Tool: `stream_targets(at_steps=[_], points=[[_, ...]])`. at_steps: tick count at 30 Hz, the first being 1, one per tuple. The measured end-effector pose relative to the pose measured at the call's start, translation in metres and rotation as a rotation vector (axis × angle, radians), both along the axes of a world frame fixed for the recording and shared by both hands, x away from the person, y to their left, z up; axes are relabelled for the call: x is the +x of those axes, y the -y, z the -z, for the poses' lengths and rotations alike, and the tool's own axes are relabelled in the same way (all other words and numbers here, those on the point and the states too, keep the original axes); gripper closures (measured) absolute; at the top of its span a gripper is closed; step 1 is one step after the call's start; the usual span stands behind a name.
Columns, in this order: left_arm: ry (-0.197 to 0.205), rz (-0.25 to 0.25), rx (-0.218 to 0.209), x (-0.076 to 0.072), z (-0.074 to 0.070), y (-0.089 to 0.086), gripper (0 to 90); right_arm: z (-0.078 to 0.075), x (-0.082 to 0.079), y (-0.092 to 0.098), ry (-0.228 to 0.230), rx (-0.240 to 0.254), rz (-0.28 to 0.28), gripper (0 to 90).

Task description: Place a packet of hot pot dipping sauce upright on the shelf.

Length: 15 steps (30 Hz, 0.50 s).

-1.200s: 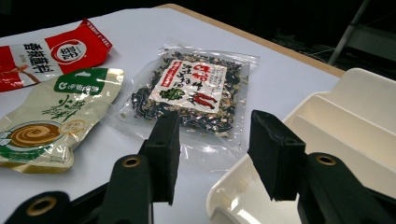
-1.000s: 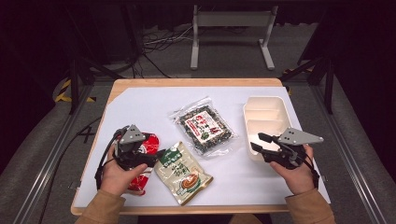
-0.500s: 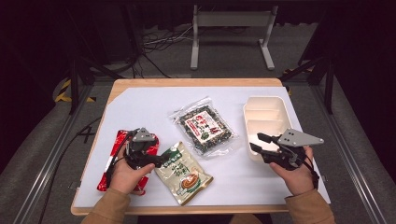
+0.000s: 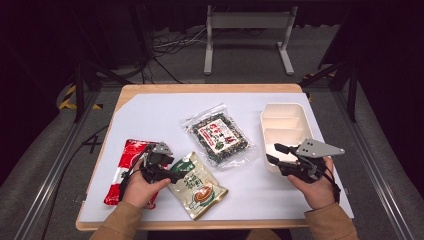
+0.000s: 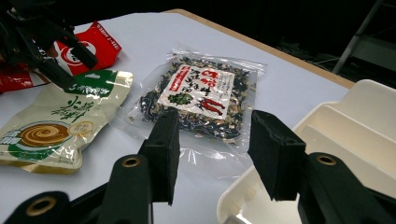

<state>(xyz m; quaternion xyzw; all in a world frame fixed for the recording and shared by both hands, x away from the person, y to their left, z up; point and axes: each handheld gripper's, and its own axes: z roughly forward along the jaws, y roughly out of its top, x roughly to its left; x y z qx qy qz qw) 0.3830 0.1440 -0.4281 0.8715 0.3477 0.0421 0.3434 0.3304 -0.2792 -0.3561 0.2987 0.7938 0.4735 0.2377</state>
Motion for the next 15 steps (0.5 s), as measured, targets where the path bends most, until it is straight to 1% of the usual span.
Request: stream_targets(at_steps=[2,7,11,13,14,15], points=[[-0.01,0.007,0.011,0.0009,0.0026,0.0022,24.9,0.0002,0.0001,-0.0002,0.003,-0.002,-0.003,53.3],[-0.03,0.009,0.01,0.0023,0.0055,0.0024,23.8,0.0007,-0.0001,-0.0002,-0.004,0.0,-0.001,53.0],[-0.044,0.015,0.02,0.0031,0.0072,0.0028,23.8,0.0012,0.0001,-0.0008,-0.005,-0.002,-0.003,52.7],[-0.059,0.022,0.026,0.0033,0.0087,0.0035,25.3,0.0013,0.0,-0.0012,-0.005,-0.003,-0.005,52.5],[-0.063,0.029,0.036,0.0035,0.0096,0.004,26.8,0.0013,0.0,-0.0013,-0.006,-0.002,-0.006,52.5],[-0.053,0.029,0.041,0.0027,0.0098,0.0045,27.5,0.0015,0.0002,-0.0013,-0.006,-0.003,-0.006,52.4]])
